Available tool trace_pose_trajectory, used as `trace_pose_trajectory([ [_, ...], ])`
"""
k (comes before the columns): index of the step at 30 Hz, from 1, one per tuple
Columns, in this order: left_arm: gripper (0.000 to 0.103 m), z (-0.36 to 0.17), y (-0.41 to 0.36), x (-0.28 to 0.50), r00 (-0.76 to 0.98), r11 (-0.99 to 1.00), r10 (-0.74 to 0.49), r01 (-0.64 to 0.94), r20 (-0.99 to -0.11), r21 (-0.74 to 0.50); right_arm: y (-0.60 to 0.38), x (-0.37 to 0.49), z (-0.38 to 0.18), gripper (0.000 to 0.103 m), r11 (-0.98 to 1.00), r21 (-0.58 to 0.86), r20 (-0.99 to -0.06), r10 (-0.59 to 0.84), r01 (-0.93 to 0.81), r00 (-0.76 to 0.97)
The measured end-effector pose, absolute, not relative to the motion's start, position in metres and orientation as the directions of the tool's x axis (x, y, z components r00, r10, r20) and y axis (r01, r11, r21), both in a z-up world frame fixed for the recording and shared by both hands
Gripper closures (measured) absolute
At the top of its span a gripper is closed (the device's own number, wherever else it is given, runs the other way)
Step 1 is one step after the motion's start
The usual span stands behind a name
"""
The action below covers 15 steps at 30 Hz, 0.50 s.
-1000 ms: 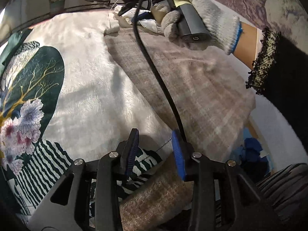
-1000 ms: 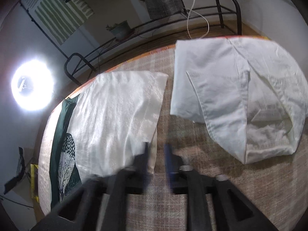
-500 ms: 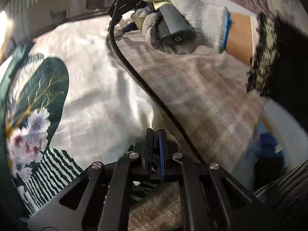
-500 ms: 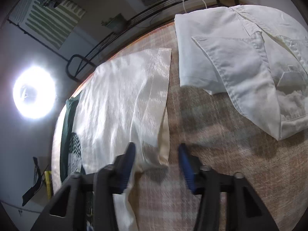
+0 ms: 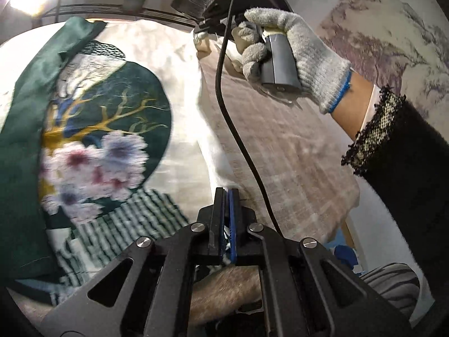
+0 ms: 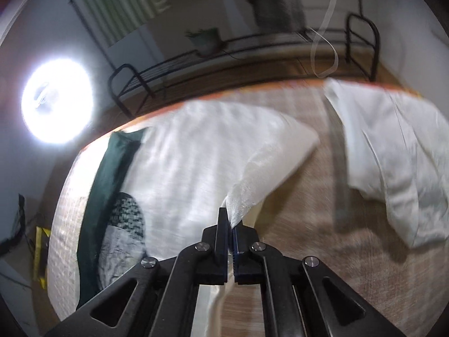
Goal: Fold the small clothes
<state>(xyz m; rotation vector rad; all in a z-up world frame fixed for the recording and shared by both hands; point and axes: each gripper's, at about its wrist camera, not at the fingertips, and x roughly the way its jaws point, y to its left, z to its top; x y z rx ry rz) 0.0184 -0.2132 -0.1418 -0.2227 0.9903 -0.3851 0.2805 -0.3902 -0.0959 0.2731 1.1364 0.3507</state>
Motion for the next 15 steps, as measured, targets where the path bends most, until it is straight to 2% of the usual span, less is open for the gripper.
trace_pose_trajectory([
  [7,0.103,-0.131,-0.165,0.01,0.522,0.92,-0.381,0.131,-0.763,-0.37,-0.307,0.283,-0.065,0.103,0.91,0.3,-0.841,0.394,-0.286,0.37],
  [15,0.103,-0.138,-0.102,0.002,0.532,0.917,-0.345,0.015,-0.773,-0.399,-0.213,0.279,-0.075,0.103,0.875,0.254,-0.86,0.399,-0.412,0.317],
])
